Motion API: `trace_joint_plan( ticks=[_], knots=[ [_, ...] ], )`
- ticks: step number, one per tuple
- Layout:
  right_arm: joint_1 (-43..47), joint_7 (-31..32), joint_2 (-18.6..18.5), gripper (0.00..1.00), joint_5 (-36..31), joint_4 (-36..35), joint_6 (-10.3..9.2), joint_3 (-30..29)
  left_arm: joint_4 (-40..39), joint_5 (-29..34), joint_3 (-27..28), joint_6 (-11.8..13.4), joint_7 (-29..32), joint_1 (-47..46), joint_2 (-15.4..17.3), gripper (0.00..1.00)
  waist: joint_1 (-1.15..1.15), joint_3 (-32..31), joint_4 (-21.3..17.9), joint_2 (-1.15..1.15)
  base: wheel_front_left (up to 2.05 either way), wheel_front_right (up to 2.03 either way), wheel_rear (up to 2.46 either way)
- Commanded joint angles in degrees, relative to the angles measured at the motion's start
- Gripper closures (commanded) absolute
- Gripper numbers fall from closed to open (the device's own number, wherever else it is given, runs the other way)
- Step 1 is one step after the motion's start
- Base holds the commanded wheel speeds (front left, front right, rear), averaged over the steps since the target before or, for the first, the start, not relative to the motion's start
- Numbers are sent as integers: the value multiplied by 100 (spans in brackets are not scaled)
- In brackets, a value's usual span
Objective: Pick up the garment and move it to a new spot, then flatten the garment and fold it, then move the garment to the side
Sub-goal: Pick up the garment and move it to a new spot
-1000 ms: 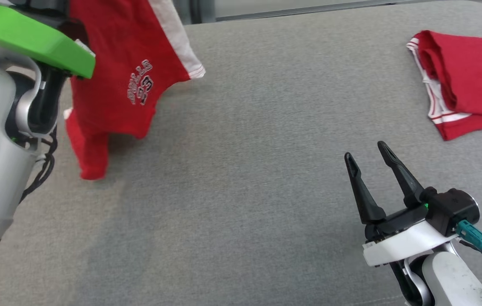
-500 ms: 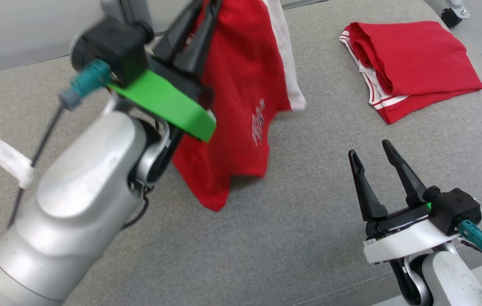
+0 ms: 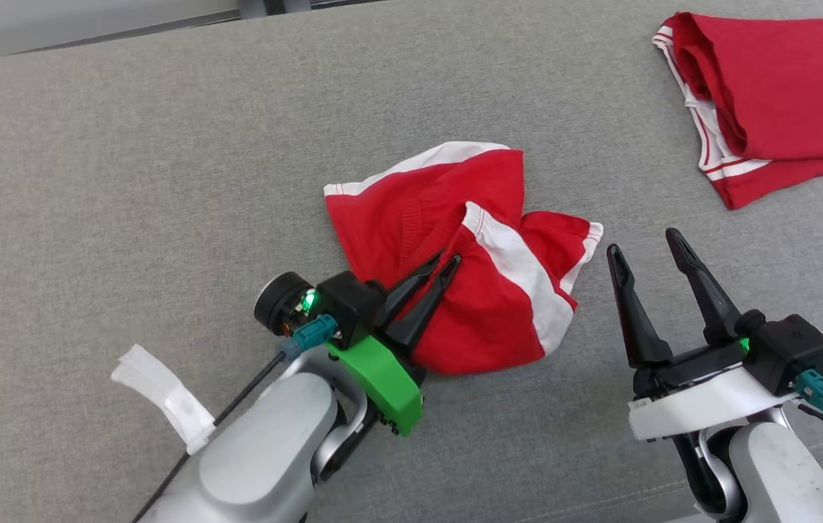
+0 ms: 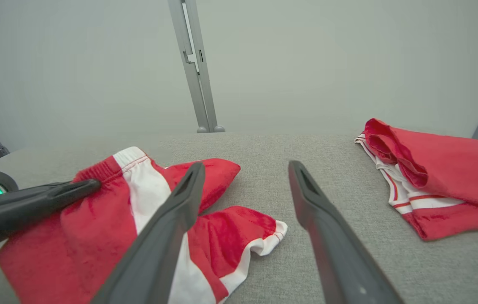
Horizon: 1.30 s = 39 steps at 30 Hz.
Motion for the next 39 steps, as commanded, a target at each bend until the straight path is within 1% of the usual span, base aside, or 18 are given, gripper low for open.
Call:
trace_joint_plan(
  ticks=[1,2,3,4,5,8,12,15,18,21,25,28,30,33,39],
  knots=[
    [-67,2,-34,0,-13,-3,-9,-9,18,157,92,-56,-12,192,-62,100,0,61,134,0,0,0,0],
    [-68,2,-43,0,-11,6,-9,-10,7,247,151,-81,-13,251,-106,100,0,44,159,0,0,0,0],
    [-66,2,-51,0,-8,12,-9,-4,-4,308,199,-90,-13,328,-140,87,0,18,185,0,0,0,0],
    [-57,1,-53,0,-4,18,-9,19,-38,418,280,-110,-13,432,-172,51,0,-28,222,0,0,0,0],
    [-42,1,-53,0,-2,20,-9,58,-121,520,419,-121,-14,541,-205,0,0,-78,249,0,0,0,0],
    [22,1,-51,0,19,35,-9,130,-408,605,905,-122,-8,960,-311,0,0,-250,336,0,0,0,0],
    [105,2,-15,0,37,75,-9,225,-880,739,1782,-105,-7,1641,-396,0,0,-531,491,0,0,0,0],
    [225,2,7,0,46,119,-9,257,-1195,956,2428,-76,-8,2163,-443,0,0,-767,647,0,0,0,0],
    [317,2,49,0,38,183,-9,232,-1466,1110,3026,-33,-8,2617,-514,0,0,-982,790,0,0,0,0],
    [449,2,116,0,4,228,-9,113,-1804,1265,3627,-73,-7,3066,-601,0,0,-1205,921,0,0,0,0],
    [587,2,177,0,-44,244,-9,19,-2150,1525,4228,-72,-8,3571,-696,0,0,-1401,1020,0,0,0,0],
    [724,2,213,0,-73,227,-9,-52,-2427,1647,4529,-17,-7,3890,-724,0,0,-1525,1072,0,0,0,0],
    [831,2,240,0,-75,219,-9,-128,-2643,1647,4580,94,-8,4022,-729,0,0,-1564,1115,0,0,0,0],
    [999,2,285,0,-65,227,-9,-165,-2865,1832,4582,281,-7,4243,-728,0,0,-1602,1167,0,0,0,0],
    [1210,2,296,0,-51,287,-9,-152,-2951,2297,4445,421,-7,4536,-729,0,0,-1627,1204,0,0,0,0]
  ],
)
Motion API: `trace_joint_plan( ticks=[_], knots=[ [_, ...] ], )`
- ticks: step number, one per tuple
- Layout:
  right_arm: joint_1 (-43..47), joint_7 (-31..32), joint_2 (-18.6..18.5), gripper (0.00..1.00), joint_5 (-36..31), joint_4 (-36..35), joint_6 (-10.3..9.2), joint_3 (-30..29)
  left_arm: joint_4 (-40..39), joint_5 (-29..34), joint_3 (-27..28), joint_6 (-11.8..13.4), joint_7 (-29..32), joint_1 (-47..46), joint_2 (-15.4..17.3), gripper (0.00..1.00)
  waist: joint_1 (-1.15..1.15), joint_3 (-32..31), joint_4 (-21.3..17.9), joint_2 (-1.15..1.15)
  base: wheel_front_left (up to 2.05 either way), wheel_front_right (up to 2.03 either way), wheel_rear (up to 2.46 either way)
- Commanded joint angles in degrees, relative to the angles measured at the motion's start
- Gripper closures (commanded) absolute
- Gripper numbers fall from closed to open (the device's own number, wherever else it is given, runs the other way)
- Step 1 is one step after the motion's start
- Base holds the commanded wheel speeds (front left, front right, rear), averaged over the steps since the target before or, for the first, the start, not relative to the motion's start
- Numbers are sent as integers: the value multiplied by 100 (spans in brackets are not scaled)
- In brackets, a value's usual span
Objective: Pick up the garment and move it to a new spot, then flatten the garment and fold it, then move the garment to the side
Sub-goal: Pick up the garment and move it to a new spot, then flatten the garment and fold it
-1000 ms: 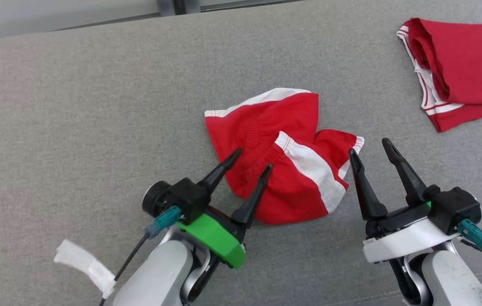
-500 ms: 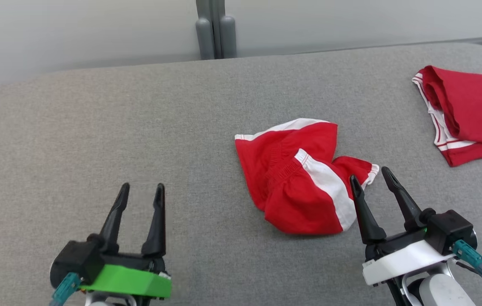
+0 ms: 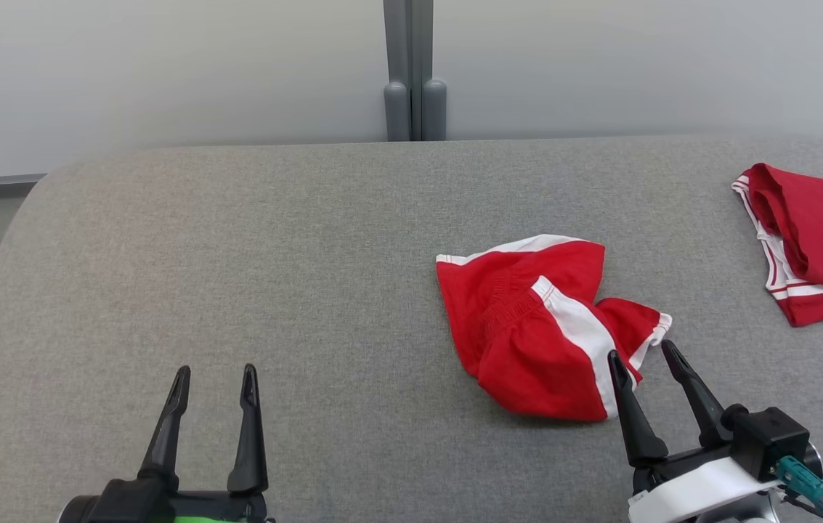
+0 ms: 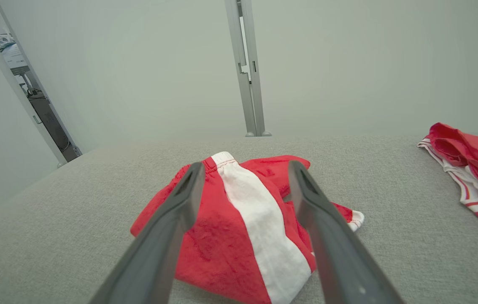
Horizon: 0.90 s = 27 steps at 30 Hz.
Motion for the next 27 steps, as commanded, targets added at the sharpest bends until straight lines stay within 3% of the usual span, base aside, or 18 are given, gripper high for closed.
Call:
trace_joint_plan(
  ticks=[1,11,27],
  knots=[
    [68,2,-4,0,20,29,-9,-3,-17,115,-32,62,2,102,0,0,0,-6,12,0,0,0,0],
    [29,2,-39,0,42,80,-9,7,-58,301,-227,252,2,83,-1,0,0,-4,40,0,0,0,0],
    [40,2,-41,0,53,112,-10,37,19,305,-284,201,2,41,0,0,0,-81,33,0,0,0,0]
  ],
)
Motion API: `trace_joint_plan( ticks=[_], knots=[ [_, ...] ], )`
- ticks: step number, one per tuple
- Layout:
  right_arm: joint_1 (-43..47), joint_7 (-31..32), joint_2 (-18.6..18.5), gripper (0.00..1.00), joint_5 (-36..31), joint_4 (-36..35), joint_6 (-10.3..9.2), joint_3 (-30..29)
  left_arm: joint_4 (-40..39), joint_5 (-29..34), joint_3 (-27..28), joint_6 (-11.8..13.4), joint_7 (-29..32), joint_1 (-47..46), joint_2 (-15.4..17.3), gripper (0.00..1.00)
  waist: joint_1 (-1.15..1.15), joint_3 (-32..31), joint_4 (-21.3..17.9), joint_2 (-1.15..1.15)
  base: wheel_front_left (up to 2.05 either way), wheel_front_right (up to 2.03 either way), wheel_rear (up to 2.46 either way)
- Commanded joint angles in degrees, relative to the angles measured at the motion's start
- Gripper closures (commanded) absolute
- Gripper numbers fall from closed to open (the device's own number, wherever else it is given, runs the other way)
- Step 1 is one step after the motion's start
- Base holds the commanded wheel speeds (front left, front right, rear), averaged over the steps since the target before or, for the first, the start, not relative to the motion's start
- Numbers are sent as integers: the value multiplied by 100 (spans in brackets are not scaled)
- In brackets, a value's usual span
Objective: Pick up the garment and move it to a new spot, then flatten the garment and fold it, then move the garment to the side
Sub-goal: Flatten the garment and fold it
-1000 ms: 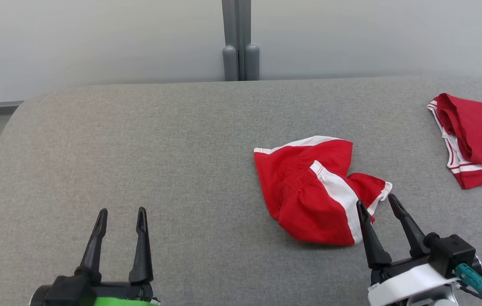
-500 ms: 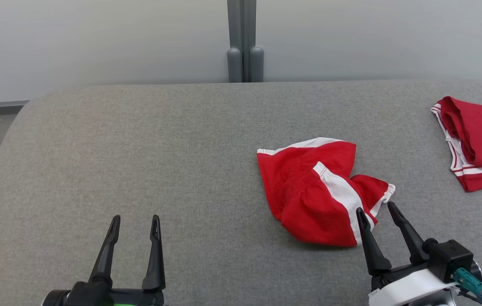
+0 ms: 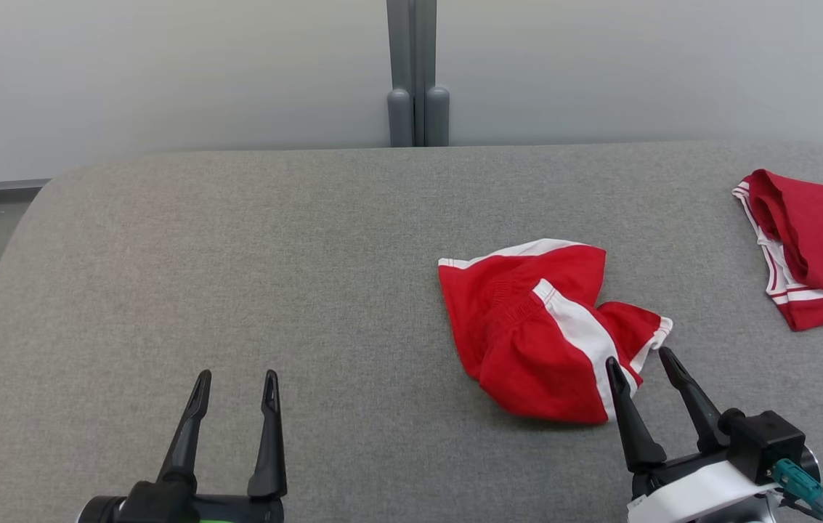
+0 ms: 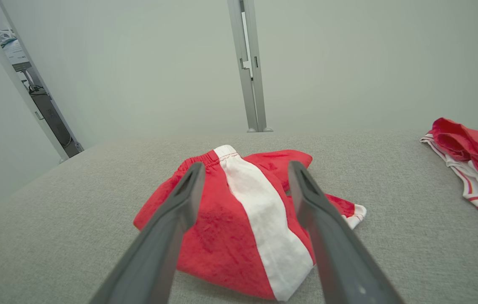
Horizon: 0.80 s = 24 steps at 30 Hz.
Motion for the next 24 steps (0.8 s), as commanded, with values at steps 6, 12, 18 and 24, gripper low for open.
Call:
trace_joint_plan(
  ticks=[6,12,18,24],
  knots=[
    [50,2,-18,0,1,-2,-10,-3,33,79,-12,-45,2,43,2,0,0,-34,20,0,0,0,0],
    [49,2,-29,0,24,14,-10,19,68,94,-18,-75,2,63,2,0,0,-46,27,0,0,0,0],
    [2,2,-15,0,22,6,-10,0,71,70,-32,-109,2,70,2,0,0,-29,-6,0,0,0,0],
    [-3,2,28,0,2,-6,-10,28,96,119,-17,-127,2,81,2,0,0,-29,-43,0,0,0,0]
  ],
)
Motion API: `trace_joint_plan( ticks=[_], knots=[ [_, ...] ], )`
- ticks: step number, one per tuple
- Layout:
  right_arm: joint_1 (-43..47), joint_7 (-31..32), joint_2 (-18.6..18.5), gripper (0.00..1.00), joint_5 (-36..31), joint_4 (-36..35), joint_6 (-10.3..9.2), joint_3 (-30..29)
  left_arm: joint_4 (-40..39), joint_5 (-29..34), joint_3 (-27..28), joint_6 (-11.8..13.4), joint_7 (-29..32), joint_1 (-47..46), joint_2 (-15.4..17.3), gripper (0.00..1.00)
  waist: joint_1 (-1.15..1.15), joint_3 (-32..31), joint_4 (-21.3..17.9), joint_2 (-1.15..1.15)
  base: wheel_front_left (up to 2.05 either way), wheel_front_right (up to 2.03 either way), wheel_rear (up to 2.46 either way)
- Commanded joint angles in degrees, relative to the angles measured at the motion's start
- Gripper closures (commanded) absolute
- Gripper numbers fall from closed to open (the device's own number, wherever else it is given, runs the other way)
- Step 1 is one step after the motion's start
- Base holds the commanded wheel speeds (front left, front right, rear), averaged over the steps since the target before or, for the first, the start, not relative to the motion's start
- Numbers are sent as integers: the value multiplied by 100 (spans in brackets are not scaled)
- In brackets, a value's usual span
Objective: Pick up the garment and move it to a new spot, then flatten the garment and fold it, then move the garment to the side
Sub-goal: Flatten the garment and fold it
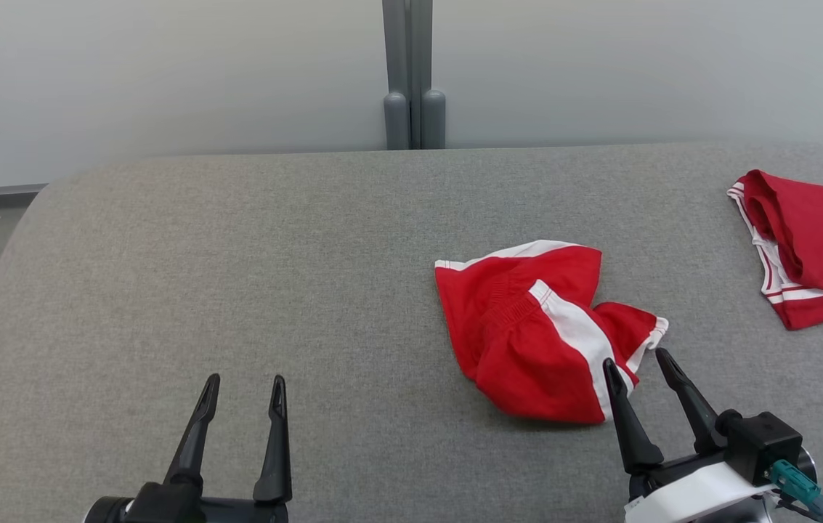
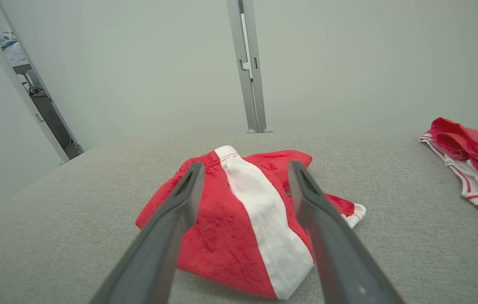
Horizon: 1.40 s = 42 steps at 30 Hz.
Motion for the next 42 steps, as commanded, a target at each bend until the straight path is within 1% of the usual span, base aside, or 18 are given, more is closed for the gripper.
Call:
trace_joint_plan(
  ticks=[1,8,15,19,23,24,27,31,34,36,37,40,42],
  knots=[
    [-15,2,15,0,-9,-10,-10,10,1,77,24,-27,2,76,2,0,0,2,-10,0,0,0,0],
    [-28,2,39,0,-6,-5,-10,-21,4,88,-9,-48,2,76,2,0,0,-1,-31,0,0,0,0],
    [-70,2,52,0,2,-13,-10,10,150,210,-97,-164,2,17,2,0,0,62,-110,0,0,0,0],
    [-108,2,32,0,-4,-17,-10,-7,513,294,-260,-372,2,-287,2,0,0,155,-228,0,0,0,0],
    [-229,2,-12,0,19,-60,-10,-2,839,-26,-538,-566,71,-828,4,0,0,428,-400,0,0,0,0],
    [-266,2,-17,0,20,-68,-10,-16,870,-144,-587,-592,212,-1018,5,0,0,496,-445,0,0,0,0],
    [-391,1,-27,0,4,-100,-10,-51,777,-311,-862,-643,1051,-1690,5,0,0,754,-616,0,0,0,0],
    [-535,1,3,0,0,-142,-10,-87,336,-740,-1316,-673,2104,-2404,8,0,0,1110,-843,0,0,0,0],
    [-639,2,38,0,8,-147,-10,-87,140,-1155,-1711,-688,3090,-2853,16,0,0,1386,-983,0,0,0,0],
    [-707,2,53,0,11,-143,-10,-73,105,-1255,-1832,-681,3658,-3105,16,0,0,1541,-1061,0,0,0,0],
    [-739,2,65,0,18,-146,-10,-66,86,-1314,-1828,-657,3843,-3199,16,0,0,1604,-1096,0,0,0,0],
    [-831,2,95,0,27,-162,-10,-62,106,-1357,-1842,-482,4426,-3396,14,0,0,1808,-1179,0,0,0,0],
    [-876,2,103,0,30,-157,-10,-50,90,-1397,-1857,-420,4718,-3507,15,0,0,1897,-1217,0,0,0,0]
  ],
)
